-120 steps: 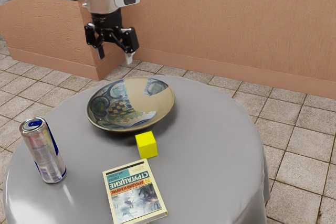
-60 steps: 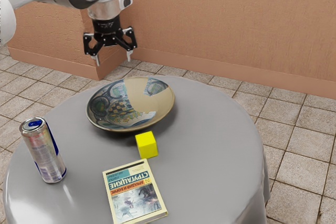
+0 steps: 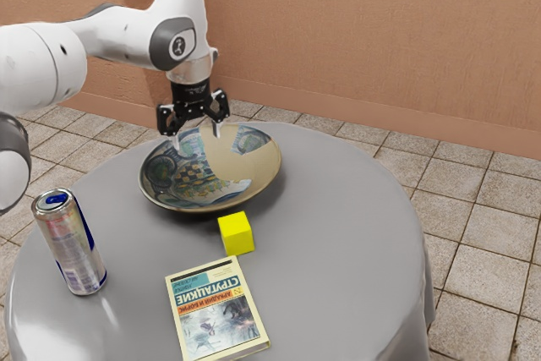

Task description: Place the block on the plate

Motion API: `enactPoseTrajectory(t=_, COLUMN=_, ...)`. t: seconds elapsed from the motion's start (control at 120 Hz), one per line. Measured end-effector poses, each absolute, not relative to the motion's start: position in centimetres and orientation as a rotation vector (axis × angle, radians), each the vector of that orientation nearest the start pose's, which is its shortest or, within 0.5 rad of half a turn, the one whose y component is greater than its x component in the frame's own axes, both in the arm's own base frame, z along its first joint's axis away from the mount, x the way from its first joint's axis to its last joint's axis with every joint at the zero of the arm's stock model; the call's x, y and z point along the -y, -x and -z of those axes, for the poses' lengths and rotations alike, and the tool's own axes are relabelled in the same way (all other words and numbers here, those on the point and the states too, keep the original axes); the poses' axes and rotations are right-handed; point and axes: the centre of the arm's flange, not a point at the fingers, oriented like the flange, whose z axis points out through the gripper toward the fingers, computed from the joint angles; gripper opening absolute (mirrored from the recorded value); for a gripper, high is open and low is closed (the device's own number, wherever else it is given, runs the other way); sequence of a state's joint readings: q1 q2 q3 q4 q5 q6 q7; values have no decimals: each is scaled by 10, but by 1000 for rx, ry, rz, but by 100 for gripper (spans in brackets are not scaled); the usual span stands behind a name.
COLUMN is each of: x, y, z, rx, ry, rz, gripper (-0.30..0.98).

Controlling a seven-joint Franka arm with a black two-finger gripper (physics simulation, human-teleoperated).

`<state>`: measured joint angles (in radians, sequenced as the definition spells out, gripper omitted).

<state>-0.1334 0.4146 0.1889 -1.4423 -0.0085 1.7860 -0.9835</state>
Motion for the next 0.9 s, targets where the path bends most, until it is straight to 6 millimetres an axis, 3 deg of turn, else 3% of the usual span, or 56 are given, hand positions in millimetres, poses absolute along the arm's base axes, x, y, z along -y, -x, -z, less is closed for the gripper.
enactPoseTrajectory(t=0.067, x=-19, y=-680, z=-438, rx=1540, ry=2649, rz=-44, gripper=69)
enactPoseTrajectory(t=0.333, x=41, y=-688, z=-418, rx=1438, ry=2758, rz=-18, gripper=69)
enactPoseTrajectory(t=0.467, x=46, y=-666, z=-395, rx=1409, ry=2767, rz=-76, gripper=69)
enactPoseTrajectory(t=0.625, x=63, y=-646, z=-390, rx=1361, ry=2799, rz=-91, gripper=69)
enactPoseTrajectory(t=0.733, x=62, y=-634, z=-392, rx=1357, ry=2808, rz=-92, gripper=69)
enactPoseTrajectory(t=0.9, x=60, y=-625, z=-371, rx=1347, ry=2800, rz=-122, gripper=69)
